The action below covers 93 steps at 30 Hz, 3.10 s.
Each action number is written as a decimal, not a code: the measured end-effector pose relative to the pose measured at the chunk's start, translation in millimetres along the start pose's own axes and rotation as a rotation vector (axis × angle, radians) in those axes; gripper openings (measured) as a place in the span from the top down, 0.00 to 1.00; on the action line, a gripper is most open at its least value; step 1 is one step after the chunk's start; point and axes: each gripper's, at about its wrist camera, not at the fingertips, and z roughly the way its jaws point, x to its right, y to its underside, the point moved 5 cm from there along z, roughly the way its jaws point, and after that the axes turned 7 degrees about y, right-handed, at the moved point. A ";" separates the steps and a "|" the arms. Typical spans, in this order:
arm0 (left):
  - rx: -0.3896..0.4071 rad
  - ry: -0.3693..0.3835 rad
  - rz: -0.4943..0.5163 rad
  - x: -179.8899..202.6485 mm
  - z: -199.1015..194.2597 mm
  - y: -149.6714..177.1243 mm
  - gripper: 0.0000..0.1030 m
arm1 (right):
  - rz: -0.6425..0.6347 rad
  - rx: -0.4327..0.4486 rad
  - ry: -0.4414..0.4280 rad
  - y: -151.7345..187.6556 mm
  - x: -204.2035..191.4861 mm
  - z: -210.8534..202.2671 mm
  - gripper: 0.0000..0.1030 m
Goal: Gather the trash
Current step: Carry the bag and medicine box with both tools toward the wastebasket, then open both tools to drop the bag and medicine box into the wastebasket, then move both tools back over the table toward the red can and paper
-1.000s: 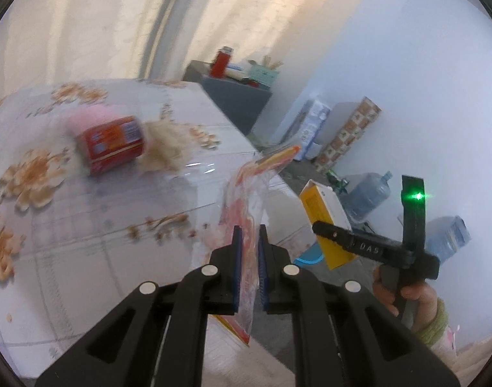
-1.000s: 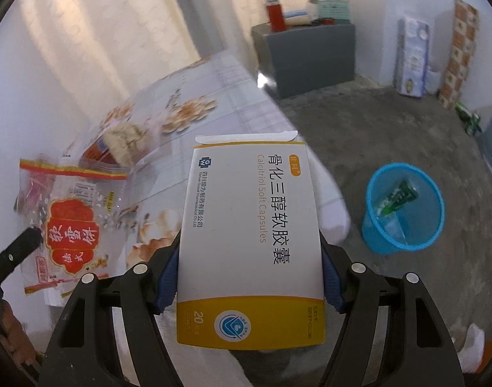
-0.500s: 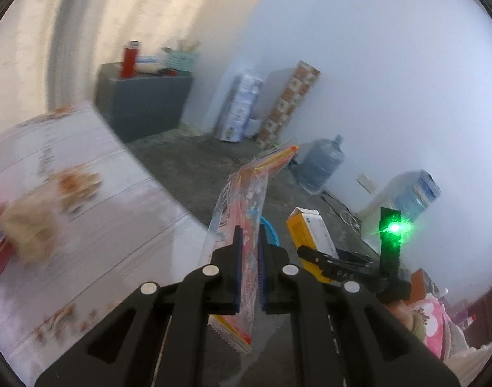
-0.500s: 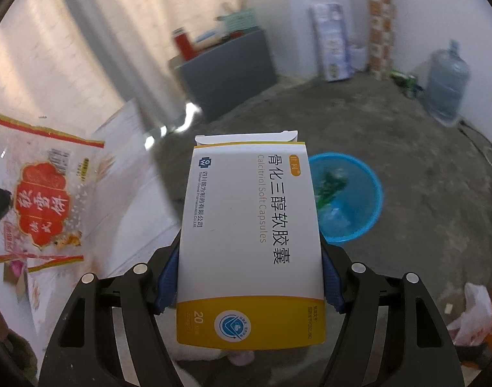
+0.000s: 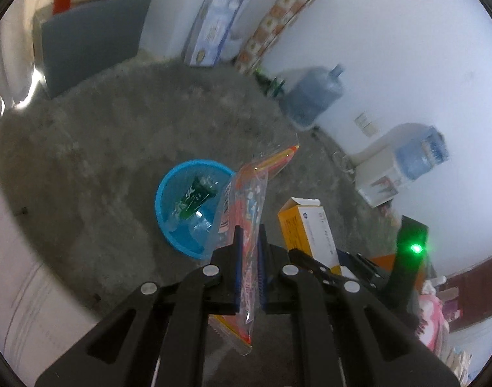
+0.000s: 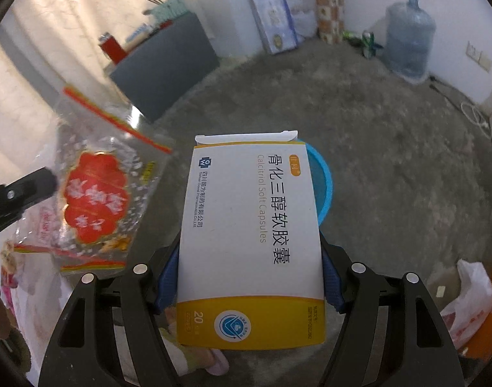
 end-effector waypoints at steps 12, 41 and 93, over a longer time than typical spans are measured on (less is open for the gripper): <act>-0.149 -0.066 -0.154 -48.7 130.0 -31.7 0.85 | 0.049 -0.112 0.054 -26.1 23.5 107.4 0.35; 0.063 -0.039 -0.043 -5.3 -28.8 -5.5 0.32 | 0.124 0.022 0.087 19.4 56.9 15.2 0.25; 0.587 -0.408 -0.301 -215.0 -411.9 326.0 0.16 | -0.858 -0.043 -0.105 174.2 -418.5 -14.3 0.08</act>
